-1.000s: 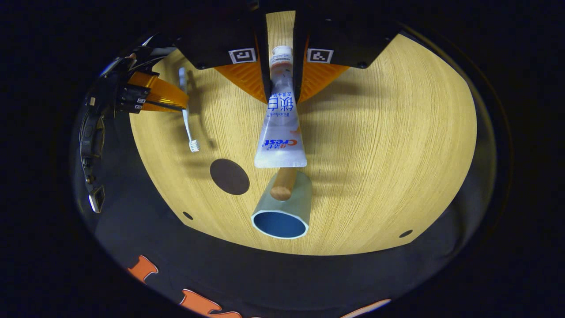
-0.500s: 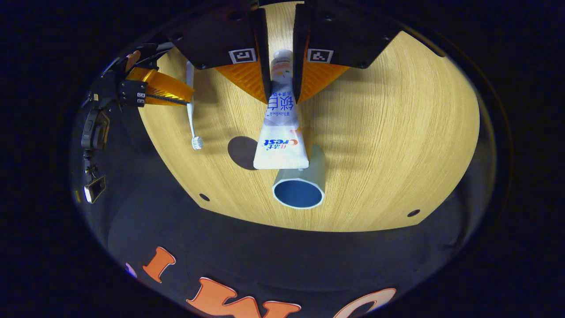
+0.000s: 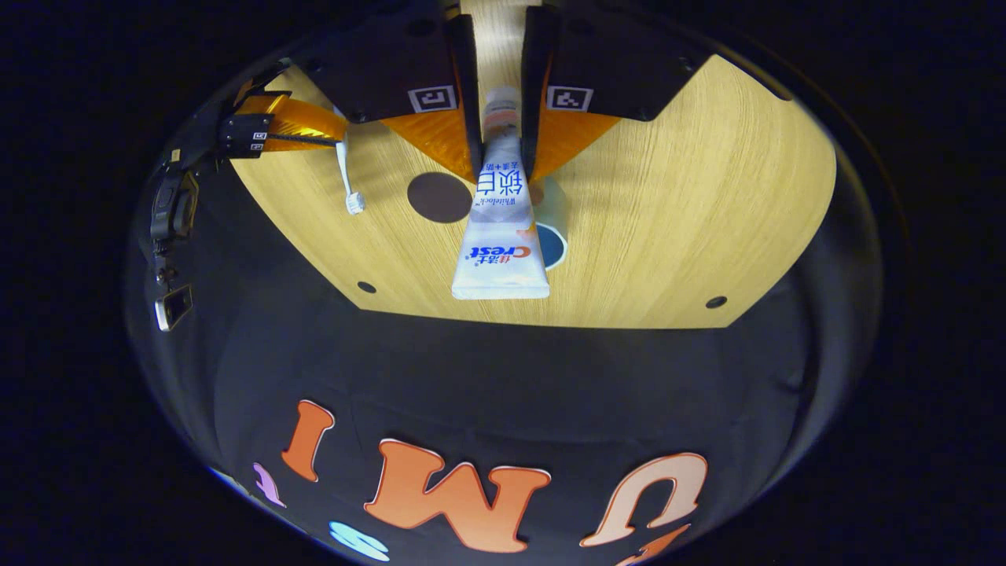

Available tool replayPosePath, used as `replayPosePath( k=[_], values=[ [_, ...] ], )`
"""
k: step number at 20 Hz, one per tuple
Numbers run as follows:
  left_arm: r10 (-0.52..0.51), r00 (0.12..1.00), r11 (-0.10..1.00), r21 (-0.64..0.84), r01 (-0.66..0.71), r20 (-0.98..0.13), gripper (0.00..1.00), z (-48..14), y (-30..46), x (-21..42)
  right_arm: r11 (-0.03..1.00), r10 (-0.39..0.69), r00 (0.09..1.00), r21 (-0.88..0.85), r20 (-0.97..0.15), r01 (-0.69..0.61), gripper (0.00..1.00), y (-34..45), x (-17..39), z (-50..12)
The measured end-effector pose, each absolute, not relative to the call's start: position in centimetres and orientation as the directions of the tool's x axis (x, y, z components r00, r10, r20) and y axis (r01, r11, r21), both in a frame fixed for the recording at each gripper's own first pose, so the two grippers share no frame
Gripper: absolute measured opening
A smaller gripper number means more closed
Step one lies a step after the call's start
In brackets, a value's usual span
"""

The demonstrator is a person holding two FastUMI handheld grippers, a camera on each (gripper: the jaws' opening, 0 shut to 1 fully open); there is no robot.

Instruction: Put the toothbrush and toothpaste on the desktop into the cup, then pick up the cup and place it on the coaster on the desktop.

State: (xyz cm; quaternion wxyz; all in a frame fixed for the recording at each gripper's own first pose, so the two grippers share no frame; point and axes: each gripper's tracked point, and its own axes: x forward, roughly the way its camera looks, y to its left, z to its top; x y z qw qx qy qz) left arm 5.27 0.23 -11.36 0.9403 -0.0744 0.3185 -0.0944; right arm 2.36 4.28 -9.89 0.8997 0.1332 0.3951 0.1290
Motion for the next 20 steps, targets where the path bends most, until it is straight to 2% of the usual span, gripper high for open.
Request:
replayPosePath(
  k=[9, 16, 20],
  values=[
    [-0.147, 0.922, 0.972, -0.224, 0.068, -0.358, 0.28, -7.2, 1.5, 8.5, 0.905, 0.372, 0.708, 0.404, -0.6, -0.133, 0.04, 4.7, 3.5, -8.4],
    [-0.122, 0.969, 0.975, -0.208, 0.077, -0.215, 0.28, -4.5, 2.3, 13.1, 0.893, 0.376, 0.747, 0.429, -0.548, -0.135, 0.04, 3.5, 4.5, -8.0],
    [-0.111, 0.978, 0.975, -0.211, 0.072, -0.176, 0.28, -4.7, 2.5, 14.8, 0.892, 0.377, 0.765, 0.427, -0.523, -0.148, 0.04, 3.0, 5.1, -7.9]
  ],
)
